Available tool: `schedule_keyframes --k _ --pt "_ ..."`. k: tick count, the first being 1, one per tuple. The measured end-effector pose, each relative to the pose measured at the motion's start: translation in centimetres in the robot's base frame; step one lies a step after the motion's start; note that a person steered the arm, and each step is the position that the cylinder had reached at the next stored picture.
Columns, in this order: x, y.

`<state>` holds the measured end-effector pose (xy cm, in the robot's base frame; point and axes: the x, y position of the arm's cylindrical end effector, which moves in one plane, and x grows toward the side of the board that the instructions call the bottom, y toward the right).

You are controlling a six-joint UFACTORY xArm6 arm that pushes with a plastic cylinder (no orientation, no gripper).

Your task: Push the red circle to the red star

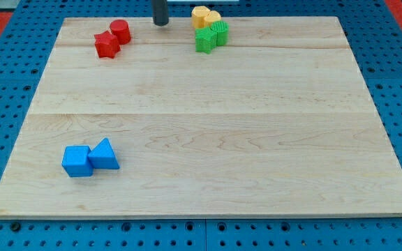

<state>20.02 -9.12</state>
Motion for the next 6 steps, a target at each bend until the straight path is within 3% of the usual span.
schedule_keyframes --k 1,6 --pt "4.5 0.6" --pt "2.2 -4.5"
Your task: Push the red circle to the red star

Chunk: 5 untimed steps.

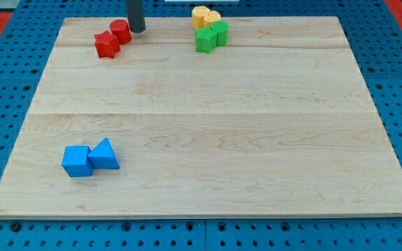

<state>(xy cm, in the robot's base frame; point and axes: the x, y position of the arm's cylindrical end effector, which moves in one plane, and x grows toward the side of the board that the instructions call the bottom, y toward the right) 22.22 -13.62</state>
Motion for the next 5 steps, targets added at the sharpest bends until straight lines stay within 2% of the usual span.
schedule_keyframes --k 2,3,4,5 --pt "-2.8 -4.4" --pt "-1.7 -6.1" --pt "0.0 -4.3" --pt "0.0 -3.9"
